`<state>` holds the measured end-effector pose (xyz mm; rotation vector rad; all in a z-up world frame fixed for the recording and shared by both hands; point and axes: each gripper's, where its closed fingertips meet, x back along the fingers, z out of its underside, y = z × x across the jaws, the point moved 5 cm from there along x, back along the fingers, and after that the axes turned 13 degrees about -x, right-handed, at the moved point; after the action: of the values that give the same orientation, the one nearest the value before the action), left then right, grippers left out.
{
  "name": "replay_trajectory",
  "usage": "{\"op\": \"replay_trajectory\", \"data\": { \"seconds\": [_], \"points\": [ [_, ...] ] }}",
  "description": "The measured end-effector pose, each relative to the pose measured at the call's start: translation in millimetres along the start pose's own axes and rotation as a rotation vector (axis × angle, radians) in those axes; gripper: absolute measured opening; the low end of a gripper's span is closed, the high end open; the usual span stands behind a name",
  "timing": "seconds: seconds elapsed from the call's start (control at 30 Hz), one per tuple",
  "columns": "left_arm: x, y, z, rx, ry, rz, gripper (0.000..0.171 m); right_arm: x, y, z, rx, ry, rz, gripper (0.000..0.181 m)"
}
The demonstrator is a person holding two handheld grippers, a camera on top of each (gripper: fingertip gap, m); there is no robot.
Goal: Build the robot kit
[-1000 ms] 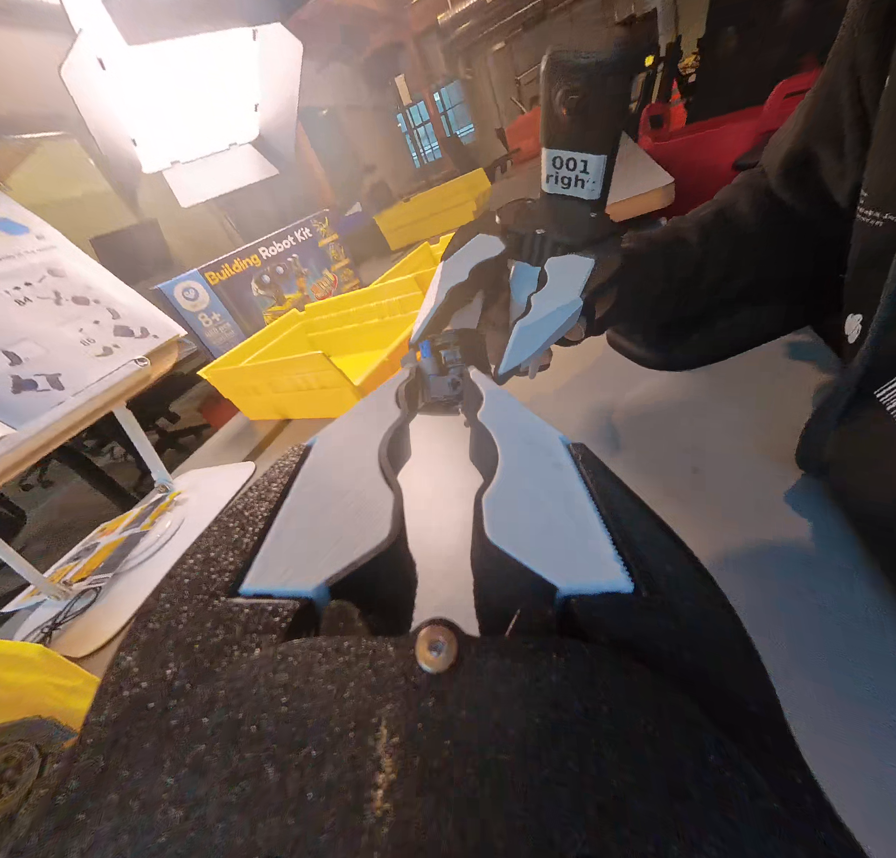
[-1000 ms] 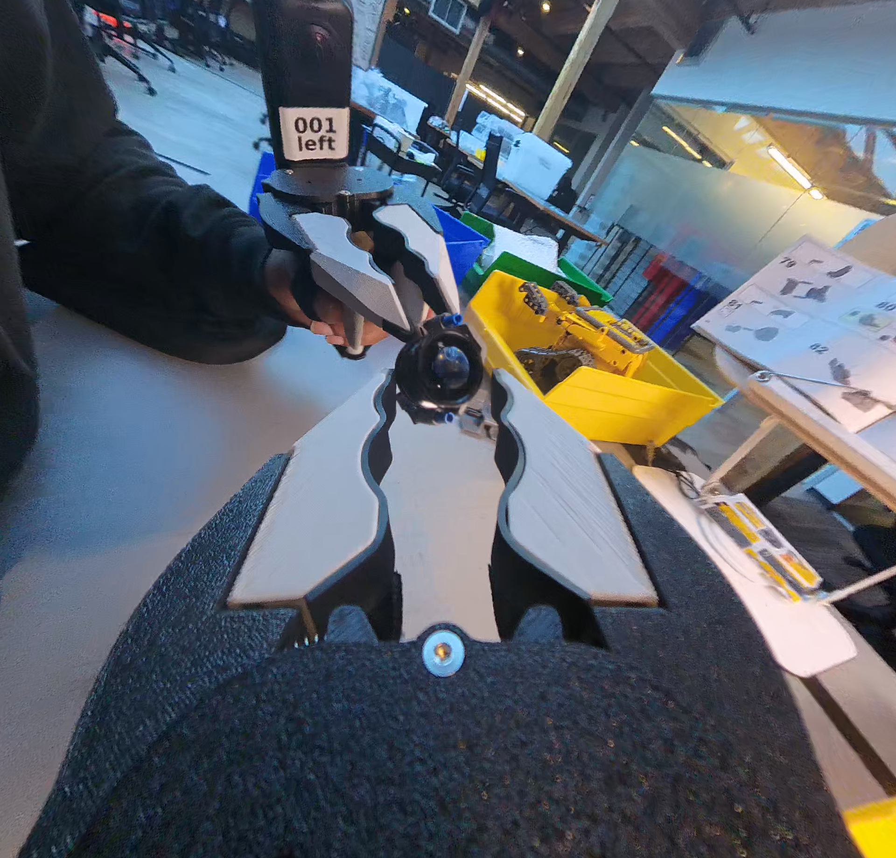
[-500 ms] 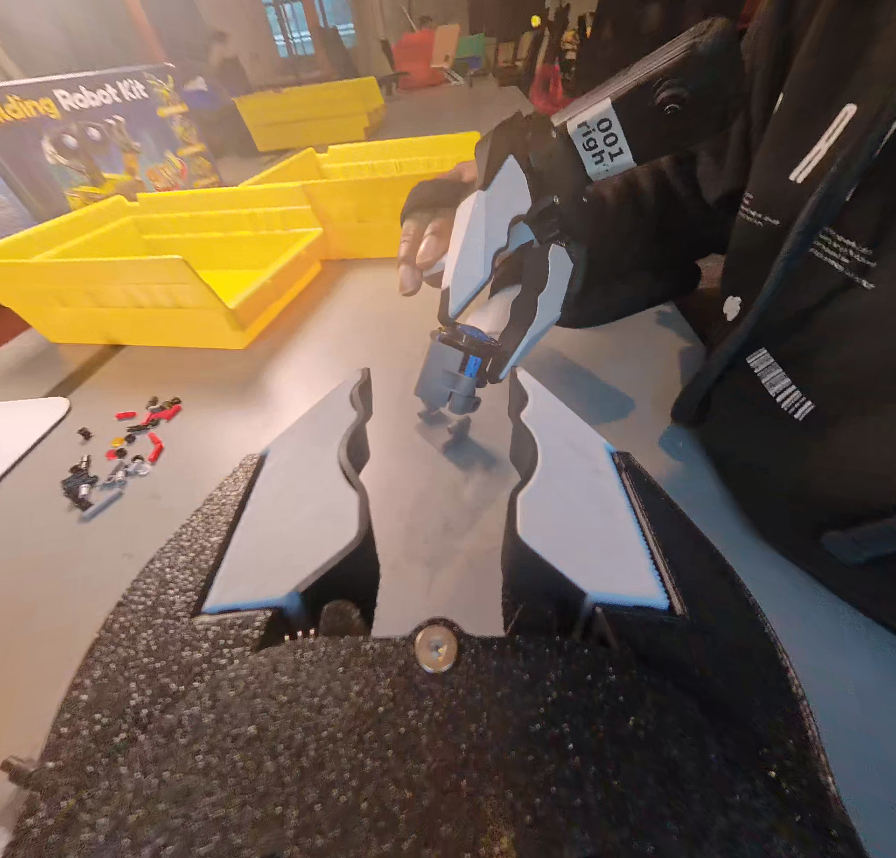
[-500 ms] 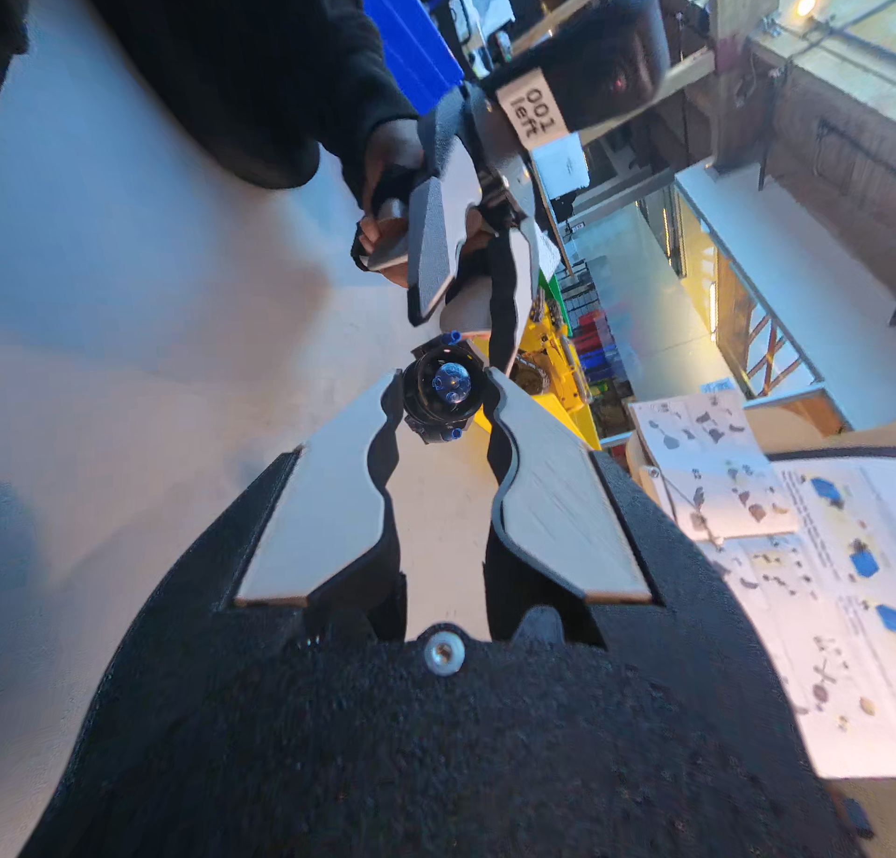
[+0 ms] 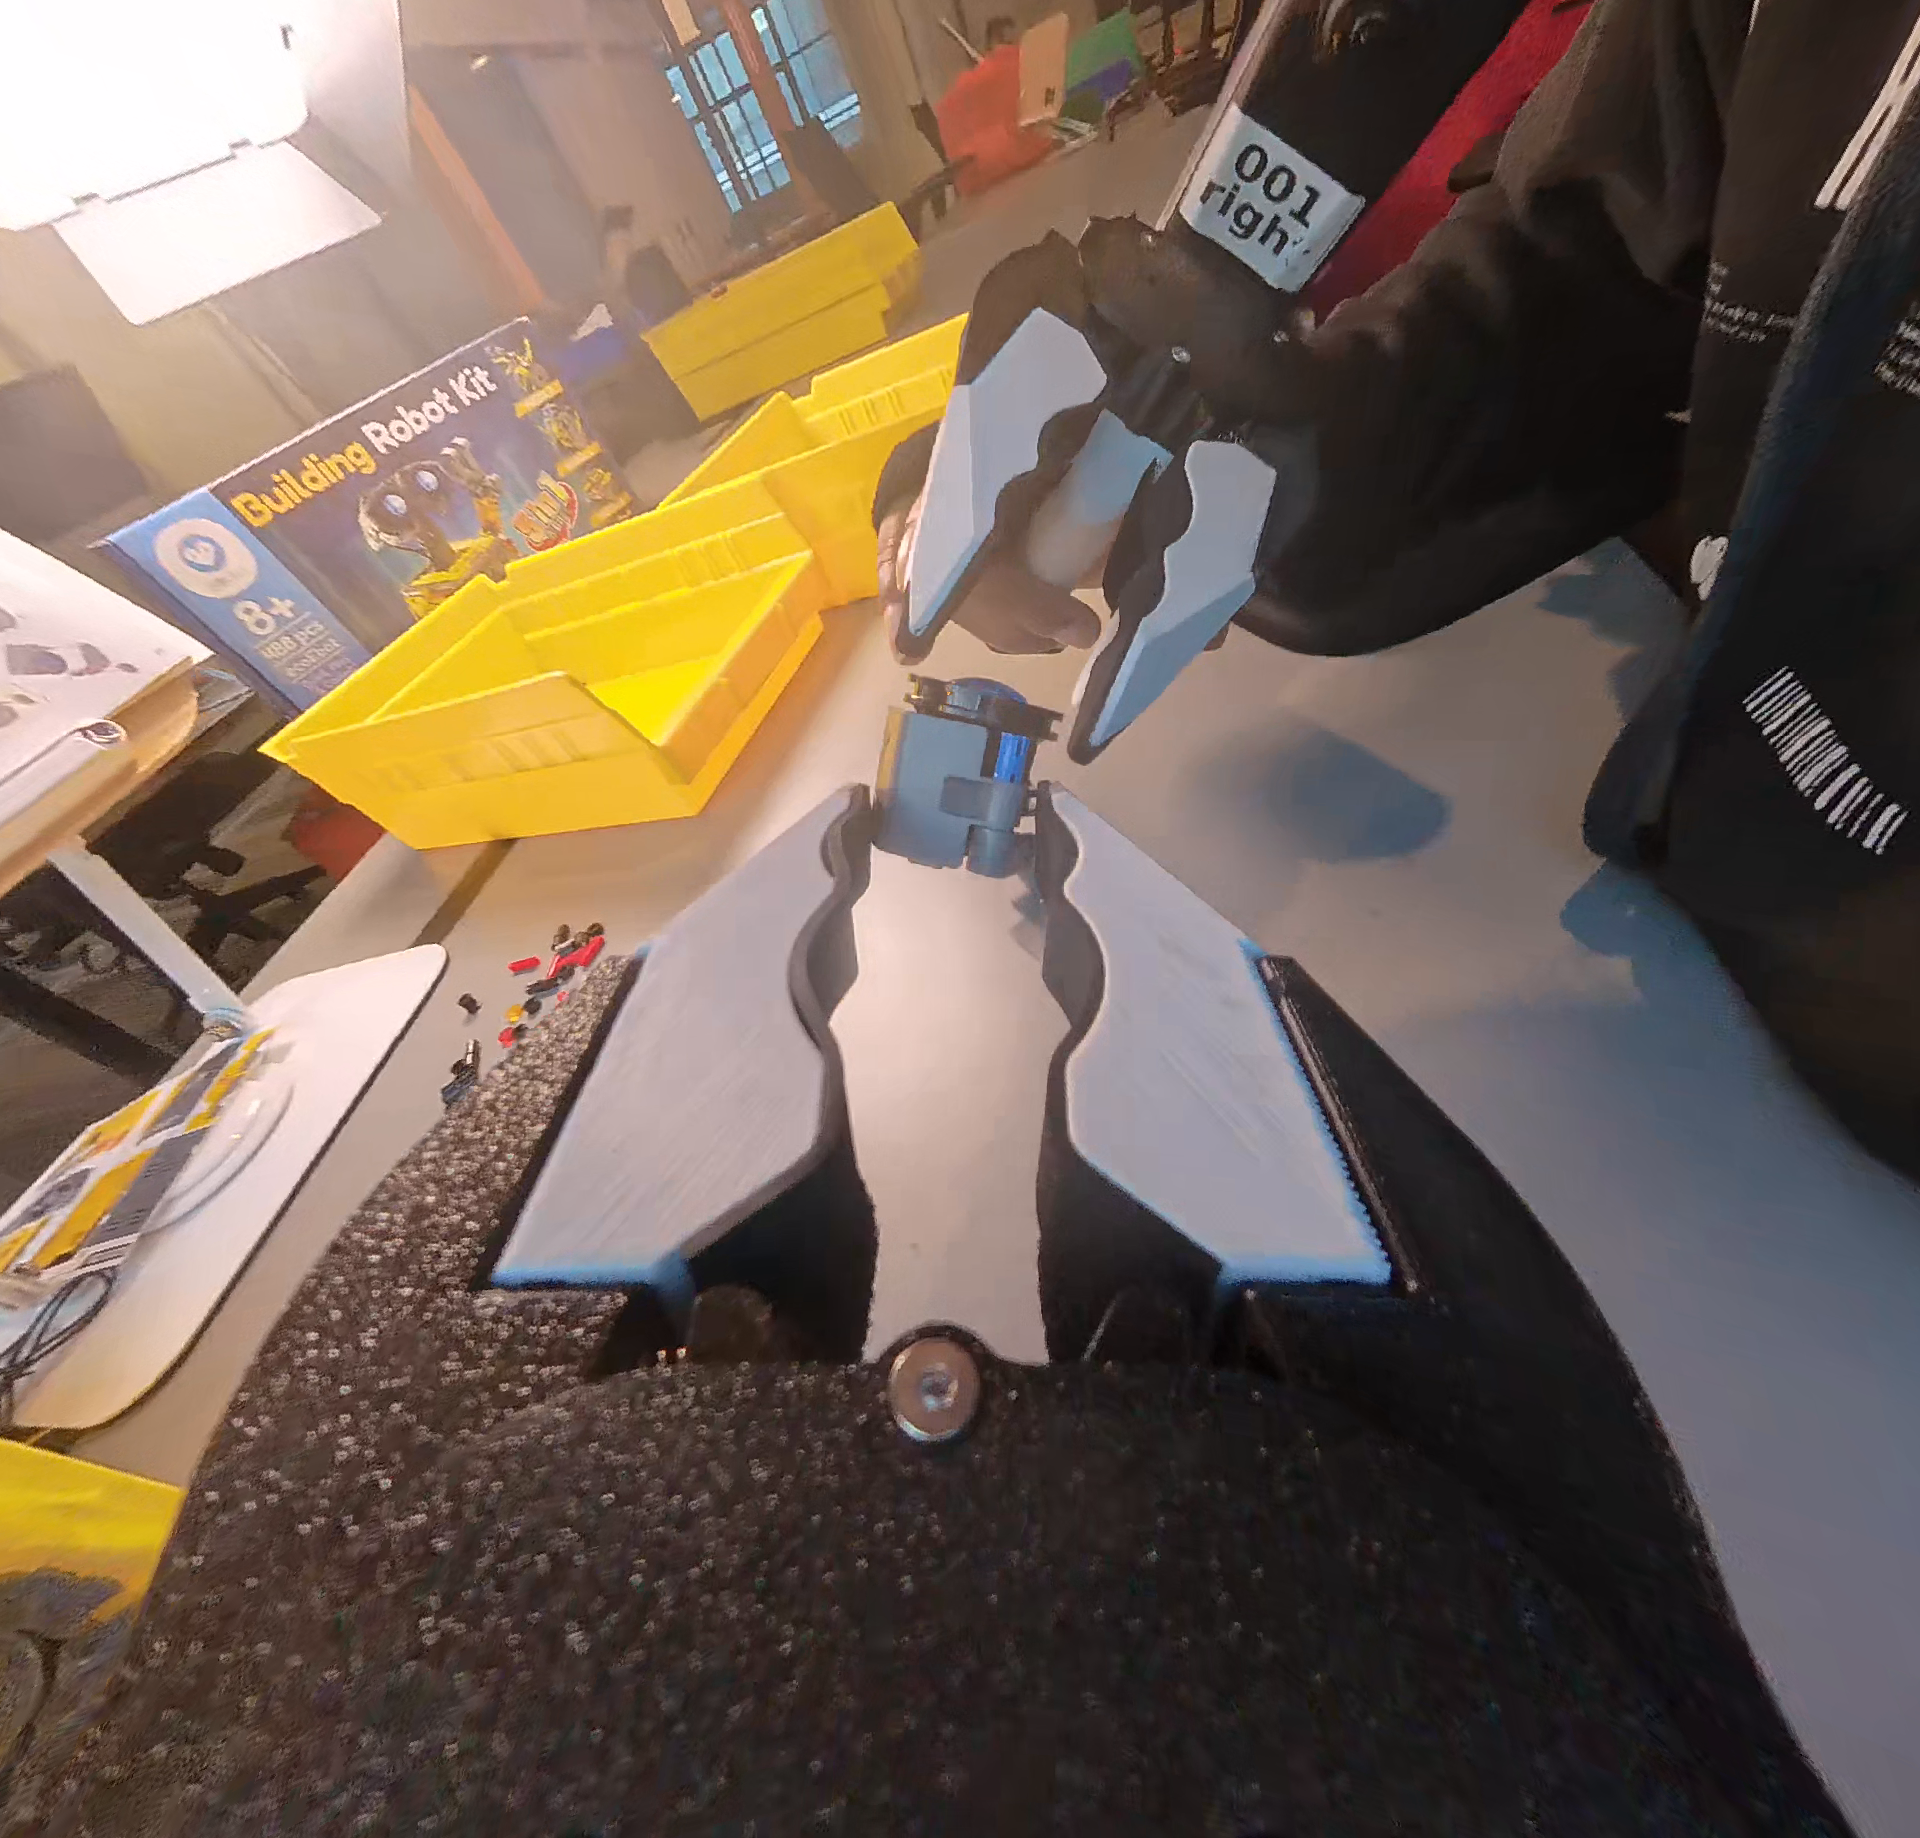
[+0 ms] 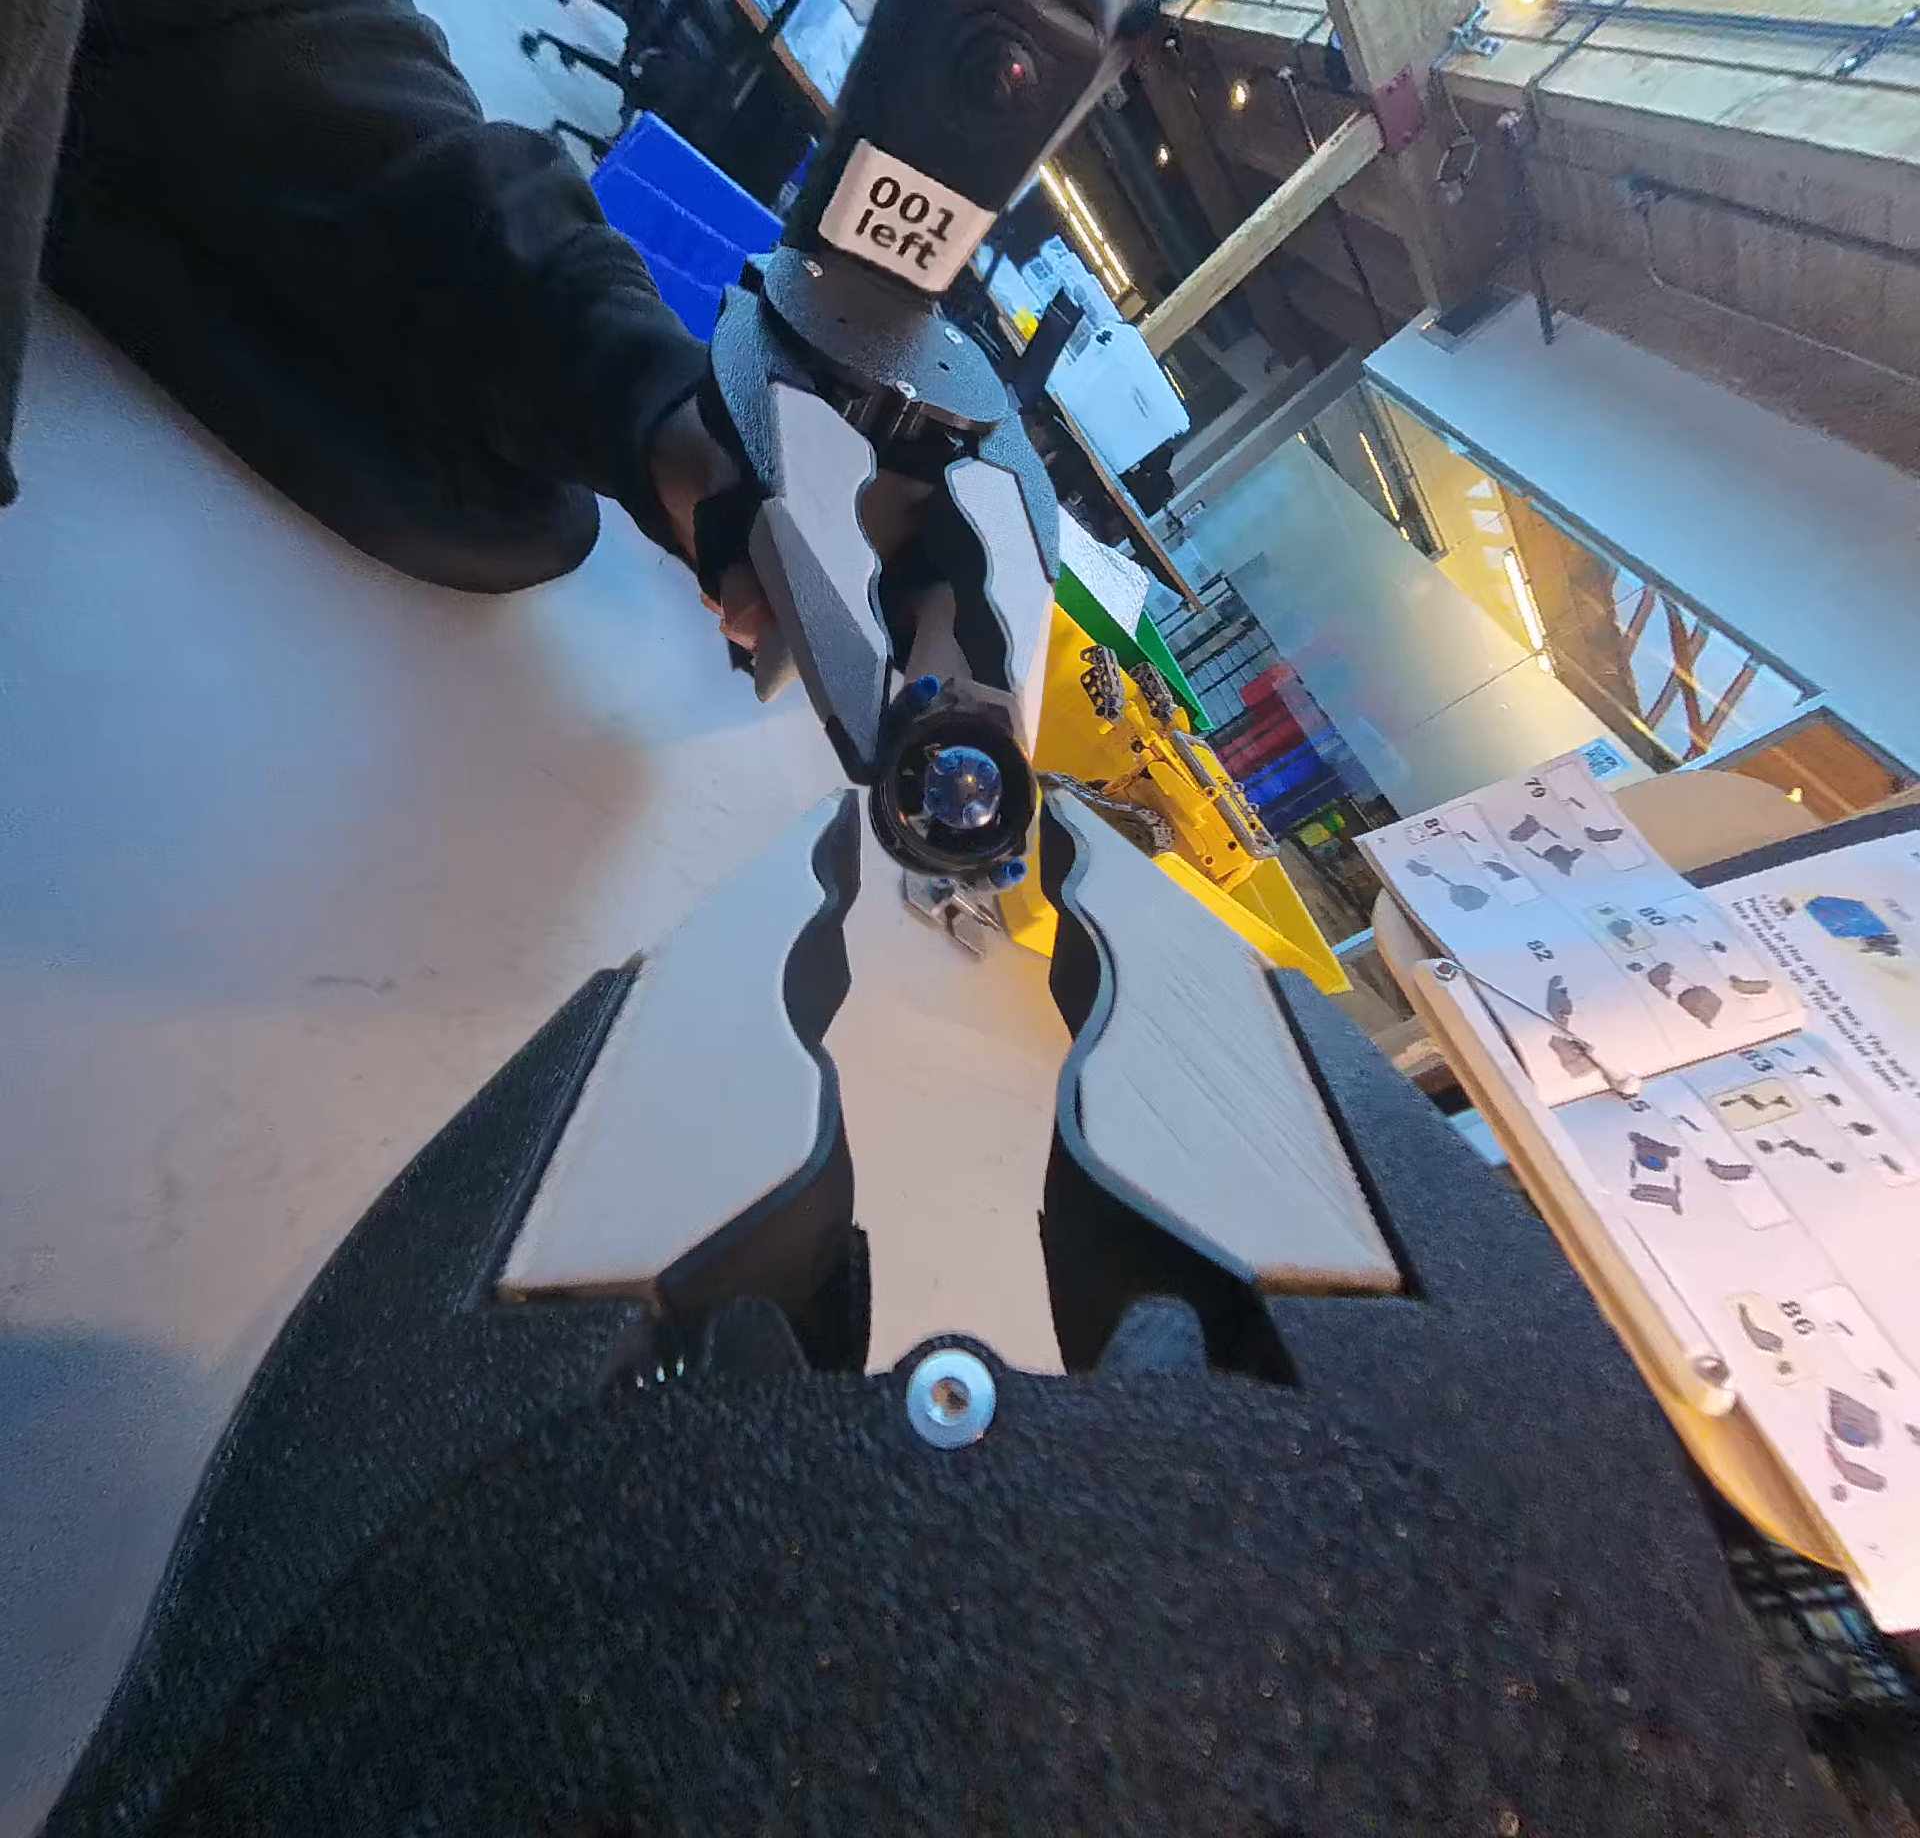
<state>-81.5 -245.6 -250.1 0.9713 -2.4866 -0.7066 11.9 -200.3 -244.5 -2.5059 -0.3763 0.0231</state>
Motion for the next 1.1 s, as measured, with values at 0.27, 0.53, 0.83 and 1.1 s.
{"op": "replay_trajectory", "data": {
  "seconds": [0.27, 0.53, 0.83, 1.1],
  "points": [
    [-2.9, -3.2, -2.2, -0.064, 0.031, -0.023, 0.030, -1.5, -0.7, 1.3, -0.067, 0.002, -0.011, 0.030],
    [-8.2, -8.3, 1.2, 0.023, 0.038, 0.026, 0.029, -0.9, 2.4, 1.4, -0.086, 0.010, -0.069, 0.029],
    [-9.7, -22.7, 16.4, 0.202, 0.031, 0.256, 0.033, 2.4, 11.6, 24.9, -0.290, 0.111, -0.297, 0.029],
    [-20.2, -52.8, 33.9, 0.275, 0.115, 0.577, 0.064, 1.3, 39.8, 36.5, -0.378, 0.163, -0.588, 0.030]
  ]
}}
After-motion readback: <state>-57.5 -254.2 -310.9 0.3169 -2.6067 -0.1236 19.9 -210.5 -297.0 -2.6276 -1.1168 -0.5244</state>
